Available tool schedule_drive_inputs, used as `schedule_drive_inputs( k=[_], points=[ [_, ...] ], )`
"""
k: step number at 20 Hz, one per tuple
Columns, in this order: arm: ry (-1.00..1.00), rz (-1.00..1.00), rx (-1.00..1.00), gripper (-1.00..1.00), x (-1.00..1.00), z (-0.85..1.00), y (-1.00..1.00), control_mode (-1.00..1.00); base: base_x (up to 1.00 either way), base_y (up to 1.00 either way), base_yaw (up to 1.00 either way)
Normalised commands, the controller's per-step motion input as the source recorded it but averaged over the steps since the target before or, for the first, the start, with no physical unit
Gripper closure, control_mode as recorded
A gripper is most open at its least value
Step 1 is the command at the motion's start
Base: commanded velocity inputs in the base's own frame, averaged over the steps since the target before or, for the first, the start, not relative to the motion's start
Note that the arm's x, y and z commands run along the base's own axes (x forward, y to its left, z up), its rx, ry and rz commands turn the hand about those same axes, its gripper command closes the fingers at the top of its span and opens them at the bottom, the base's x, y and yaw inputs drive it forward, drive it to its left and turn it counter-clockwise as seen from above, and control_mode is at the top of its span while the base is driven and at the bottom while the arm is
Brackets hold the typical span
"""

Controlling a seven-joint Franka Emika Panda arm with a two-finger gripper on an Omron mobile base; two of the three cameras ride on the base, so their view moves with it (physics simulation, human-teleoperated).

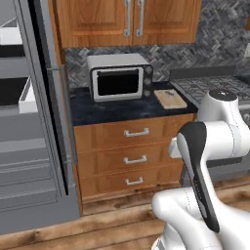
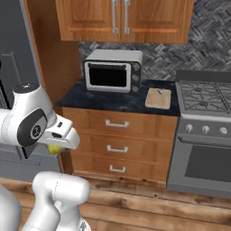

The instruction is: Retrieve a lemon from the fridge and place it on the cutting board with the fish.

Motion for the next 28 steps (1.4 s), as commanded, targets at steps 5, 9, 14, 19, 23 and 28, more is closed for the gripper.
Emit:
schedule_drive_inputs(
  k=[5,9,14,19,23,28],
  points=[
    [0.00,0.00,0.00,1.00,0.00,0.00,0.00,1.00,0.33,-0.78,0.00],
    [0.00,0.00,0.00,1.00,0.00,0.00,0.00,1.00,0.47,-0.52,0.01],
    [0.00,0.00,0.00,1.00,0.00,0.00,0.00,1.00,0.67,-0.25,0.03],
    [0.00,0.00,0.00,1.00,0.00,0.00,0.00,1.00,0.74,-0.01,0.01],
    [0.00,0.00,0.00,1.00,0.00,0.00,0.00,1.00,0.90,-0.23,0.06],
    [0.00,0.00,0.00,1.00,0.00,0.00,0.00,1.00,0.85,-0.18,0.04]
  ],
)
